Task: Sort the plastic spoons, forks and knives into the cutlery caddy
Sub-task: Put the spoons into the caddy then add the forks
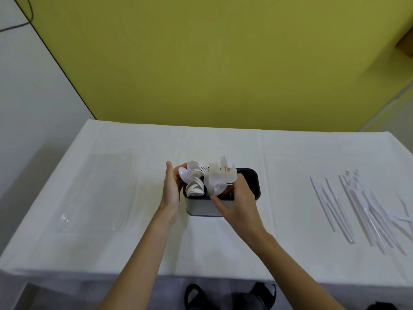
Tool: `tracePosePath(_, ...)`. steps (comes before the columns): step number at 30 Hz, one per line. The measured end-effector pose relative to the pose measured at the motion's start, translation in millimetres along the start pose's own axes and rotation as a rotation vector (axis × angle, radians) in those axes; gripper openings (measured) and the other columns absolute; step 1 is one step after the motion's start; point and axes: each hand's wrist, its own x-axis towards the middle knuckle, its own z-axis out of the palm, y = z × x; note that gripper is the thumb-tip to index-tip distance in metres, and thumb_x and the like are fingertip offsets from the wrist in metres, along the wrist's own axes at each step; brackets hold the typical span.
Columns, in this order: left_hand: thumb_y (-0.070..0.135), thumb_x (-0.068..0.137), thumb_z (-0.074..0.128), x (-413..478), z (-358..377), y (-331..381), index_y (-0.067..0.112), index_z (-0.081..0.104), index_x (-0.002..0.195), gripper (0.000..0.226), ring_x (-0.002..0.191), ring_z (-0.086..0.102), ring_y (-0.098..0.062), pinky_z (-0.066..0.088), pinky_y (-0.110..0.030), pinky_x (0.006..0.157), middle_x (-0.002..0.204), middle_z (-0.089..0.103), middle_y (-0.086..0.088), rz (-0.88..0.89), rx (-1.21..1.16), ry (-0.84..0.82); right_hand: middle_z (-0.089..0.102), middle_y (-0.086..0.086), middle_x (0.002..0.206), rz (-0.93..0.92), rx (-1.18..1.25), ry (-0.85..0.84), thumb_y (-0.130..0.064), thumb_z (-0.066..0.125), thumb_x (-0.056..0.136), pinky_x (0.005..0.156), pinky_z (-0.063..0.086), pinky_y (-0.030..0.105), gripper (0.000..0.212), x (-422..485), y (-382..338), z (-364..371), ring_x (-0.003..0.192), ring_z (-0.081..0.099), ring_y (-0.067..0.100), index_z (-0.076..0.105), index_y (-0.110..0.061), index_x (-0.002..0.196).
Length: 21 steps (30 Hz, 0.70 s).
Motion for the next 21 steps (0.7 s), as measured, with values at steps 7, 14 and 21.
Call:
tracePosePath(7, 0.051, 0.101, 0.012, 0.9, -1.3, -0.1, 0.008, 0.061, 0.122, 0.069, 0.114, 0.061, -0.023, 0.044, -0.032, 0.099, 0.114, 0.069, -0.010, 0.009, -0.017, 0.013, 0.040, -0.019, 0.128, -0.150, -0.130, 0.058, -0.040, 0.063, 0.084, 0.093, 0.047, 0.037, 0.073, -2.8, -8.4, -7.7, 0.111, 0.049, 0.014, 0.020, -0.039, 0.144)
tracePosePath(14, 0.051, 0.101, 0.012, 0.1, -1.4, -0.9, 0.014, 0.064, 0.111, 0.065, 0.105, 0.063, -0.017, 0.047, -0.029, 0.091, 0.105, 0.072, -0.003, 0.018, -0.034, 0.002, 0.022, -0.004, 0.157, -0.432, -0.278, 0.002, 0.000, 0.047, 0.093, 0.093, 0.048, 0.034, 0.065, 11.3, -10.7, 0.8, 0.138, 0.031, 0.010, 0.020, -0.020, 0.149)
tracePosePath(21, 0.050, 0.101, 0.011, 0.4, -2.9, -0.9, 0.007, 0.060, 0.120, 0.068, 0.107, 0.062, -0.019, 0.046, -0.029, 0.092, 0.111, 0.069, -0.008, 0.027, -0.043, -0.008, 0.041, 0.008, 0.149, -0.521, -0.536, -0.006, -0.004, 0.042, 0.098, 0.114, 0.029, 0.047, 0.042, 8.1, 7.9, 9.7, 0.142, 0.030, 0.026, 0.045, -0.003, 0.139)
